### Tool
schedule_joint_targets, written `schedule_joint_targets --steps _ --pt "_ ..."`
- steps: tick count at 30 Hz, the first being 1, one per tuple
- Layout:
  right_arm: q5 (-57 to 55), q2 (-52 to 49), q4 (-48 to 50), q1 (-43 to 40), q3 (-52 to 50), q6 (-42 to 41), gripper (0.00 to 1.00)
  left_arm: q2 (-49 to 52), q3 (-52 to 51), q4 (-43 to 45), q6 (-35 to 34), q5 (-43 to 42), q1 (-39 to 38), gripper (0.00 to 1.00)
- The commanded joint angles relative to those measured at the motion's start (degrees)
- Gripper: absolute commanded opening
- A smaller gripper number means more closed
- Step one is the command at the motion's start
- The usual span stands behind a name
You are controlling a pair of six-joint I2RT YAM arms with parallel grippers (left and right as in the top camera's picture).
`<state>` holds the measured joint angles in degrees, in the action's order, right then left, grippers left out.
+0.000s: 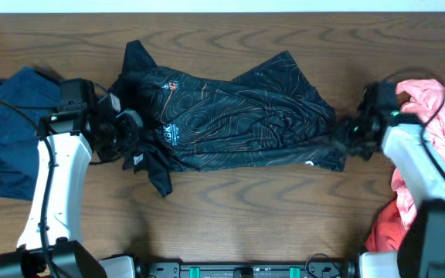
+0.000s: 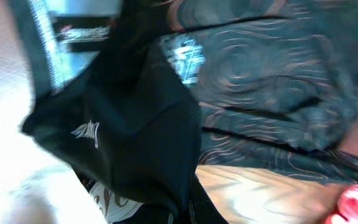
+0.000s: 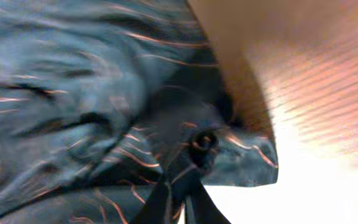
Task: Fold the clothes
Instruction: 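Lift the jersey with both grippers and swing it away, shaking it out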
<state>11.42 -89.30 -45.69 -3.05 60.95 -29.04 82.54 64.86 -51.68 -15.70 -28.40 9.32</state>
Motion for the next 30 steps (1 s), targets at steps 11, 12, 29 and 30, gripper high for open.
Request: schedule_joint_targets --steps 11,12,29,30 --pt "-11.4 15.2 -20.3 -4.5 27.6 10.4 0.01 -15.7 22.3 -5.3 3.8 -4.5 1.3 0.06" --pt "-11.4 16.1 -21.1 -5.6 29.6 10.9 0.01 -16.9 23.7 -5.5 3.8 -3.8 1.7 0.06" --pt "-10.6 15.8 -25.9 -13.7 45.4 18.0 0.01 -15.3 33.0 -3.7 3.0 -2.0 4.6 0.06" --pt "-9.9 14.3 -25.8 -13.7 45.4 18.0 0.01 -13.1 33.0 -2.3 3.0 -2.0 4.2 0.06"
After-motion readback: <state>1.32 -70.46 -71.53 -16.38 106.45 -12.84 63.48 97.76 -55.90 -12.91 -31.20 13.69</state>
